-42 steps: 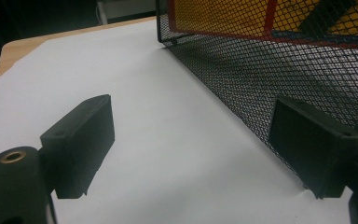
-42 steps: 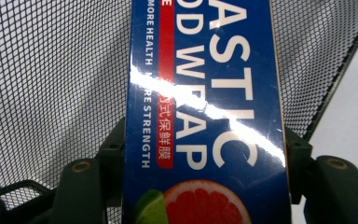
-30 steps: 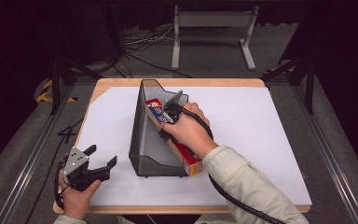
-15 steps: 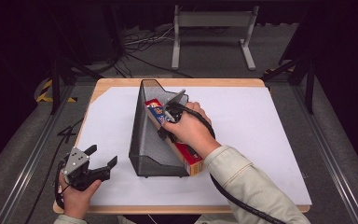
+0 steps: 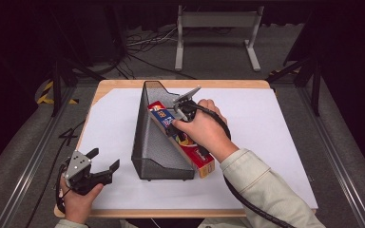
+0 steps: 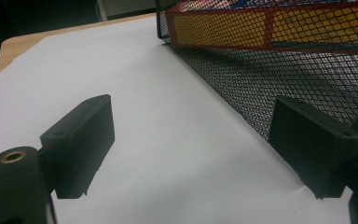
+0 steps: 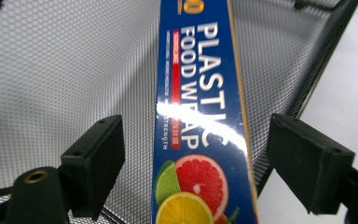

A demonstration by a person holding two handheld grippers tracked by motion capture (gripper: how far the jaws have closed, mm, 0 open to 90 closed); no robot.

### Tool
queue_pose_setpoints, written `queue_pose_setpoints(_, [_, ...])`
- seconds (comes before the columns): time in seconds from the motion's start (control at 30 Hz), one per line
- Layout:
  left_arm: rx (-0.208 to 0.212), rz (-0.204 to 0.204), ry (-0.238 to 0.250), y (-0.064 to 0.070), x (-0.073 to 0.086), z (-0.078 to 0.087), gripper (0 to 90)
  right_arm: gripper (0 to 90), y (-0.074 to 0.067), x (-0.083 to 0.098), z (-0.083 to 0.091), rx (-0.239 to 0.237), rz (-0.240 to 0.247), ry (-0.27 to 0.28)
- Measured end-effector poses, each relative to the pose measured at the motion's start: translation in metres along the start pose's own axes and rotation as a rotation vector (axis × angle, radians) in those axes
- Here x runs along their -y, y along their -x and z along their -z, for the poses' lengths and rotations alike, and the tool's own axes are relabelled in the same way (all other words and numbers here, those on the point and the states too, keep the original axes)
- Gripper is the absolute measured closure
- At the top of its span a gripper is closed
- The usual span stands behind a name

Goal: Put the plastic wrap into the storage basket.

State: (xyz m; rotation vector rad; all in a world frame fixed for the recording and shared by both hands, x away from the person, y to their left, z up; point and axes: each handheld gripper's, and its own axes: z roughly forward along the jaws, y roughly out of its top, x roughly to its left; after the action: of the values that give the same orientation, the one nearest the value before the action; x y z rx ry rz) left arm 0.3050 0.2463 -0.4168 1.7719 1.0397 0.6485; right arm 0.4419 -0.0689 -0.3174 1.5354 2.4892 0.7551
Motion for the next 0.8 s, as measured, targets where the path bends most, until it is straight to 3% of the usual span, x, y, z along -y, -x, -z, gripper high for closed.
queue_pose_setpoints(0.2, [-0.004,0.002,0.005,0.0,0.0,0.001,15.2,20.1,0.003,0.004,0.021,-0.03,0.04,0.102])
queue_pose_setpoints(0.43, [-0.004,0.0,0.002,0.0,0.0,-0.001,15.2,16.1,0.013,0.013,0.037,-0.035,0.142,0.24])
queue_pose_setpoints(0.67, [-0.007,0.001,0.001,0.0,0.0,0.0,15.2,14.0,0.022,0.024,0.053,-0.07,0.173,0.365])
queue_pose_setpoints(0.8, [-0.007,-0.001,0.0,0.0,0.001,0.0,15.2,12.8,0.027,0.028,0.059,-0.08,0.173,0.398])
